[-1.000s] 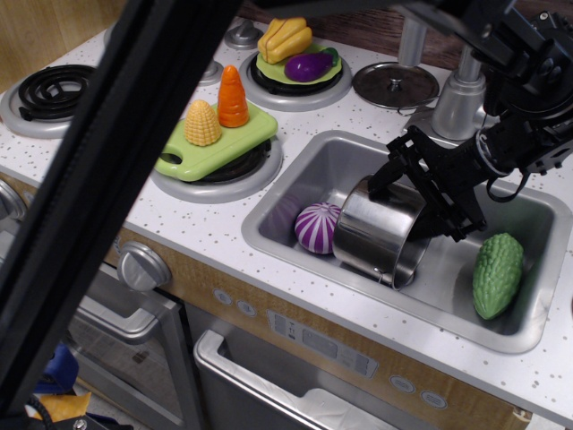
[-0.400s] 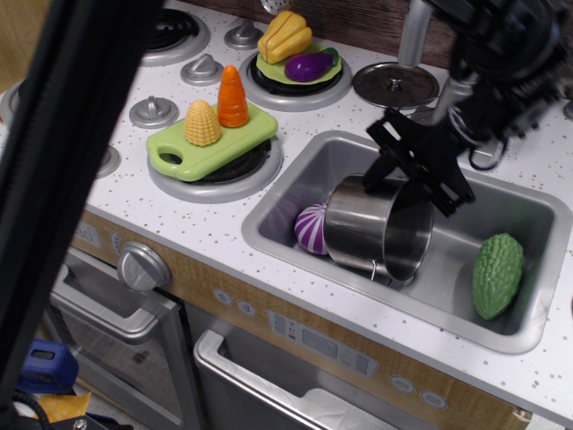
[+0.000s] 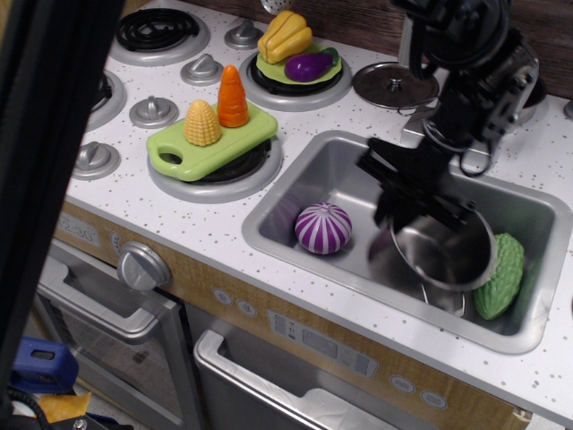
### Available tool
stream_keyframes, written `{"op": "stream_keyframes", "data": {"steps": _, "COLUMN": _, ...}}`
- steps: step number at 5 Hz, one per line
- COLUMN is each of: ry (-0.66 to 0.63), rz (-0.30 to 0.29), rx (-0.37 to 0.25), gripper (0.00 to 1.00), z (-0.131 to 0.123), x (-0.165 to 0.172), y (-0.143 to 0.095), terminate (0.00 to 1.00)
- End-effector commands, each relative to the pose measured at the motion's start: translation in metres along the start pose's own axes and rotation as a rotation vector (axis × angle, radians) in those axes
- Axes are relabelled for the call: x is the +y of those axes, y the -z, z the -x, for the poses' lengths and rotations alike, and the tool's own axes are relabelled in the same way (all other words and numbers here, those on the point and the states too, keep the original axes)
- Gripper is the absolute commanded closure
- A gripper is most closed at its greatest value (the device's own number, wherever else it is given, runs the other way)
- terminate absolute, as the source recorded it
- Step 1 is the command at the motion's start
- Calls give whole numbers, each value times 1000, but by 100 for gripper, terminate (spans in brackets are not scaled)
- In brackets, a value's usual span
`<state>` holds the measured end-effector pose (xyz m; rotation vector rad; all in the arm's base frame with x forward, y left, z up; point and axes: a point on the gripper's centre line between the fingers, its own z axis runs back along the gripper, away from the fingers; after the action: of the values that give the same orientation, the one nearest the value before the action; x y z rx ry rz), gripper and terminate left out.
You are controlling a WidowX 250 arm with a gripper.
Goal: Flip pot upright in sink
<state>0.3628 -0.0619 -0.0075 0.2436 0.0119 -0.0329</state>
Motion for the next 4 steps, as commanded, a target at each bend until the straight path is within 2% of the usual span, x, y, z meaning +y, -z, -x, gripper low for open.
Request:
{"op": "stream_keyframes", "data": {"steps": 1, "ry": -62, "rz": 141, "rx": -107, "gripper": 0, "z": -9, "x": 13, "y": -18, "terminate": 0}}
{"op": "stream_keyframes", "data": {"steps": 3, "ry": -22, "rz": 156, "rx": -102, "gripper": 0, "z": -10, "x": 21, "y": -18, "terminate": 0}}
{"op": "stream_keyframes", "data": {"steps": 4, "ry": 26, "rz": 105, "rx": -119, "gripper": 0, "z": -9, "x": 21, "y": -16, "terminate": 0}}
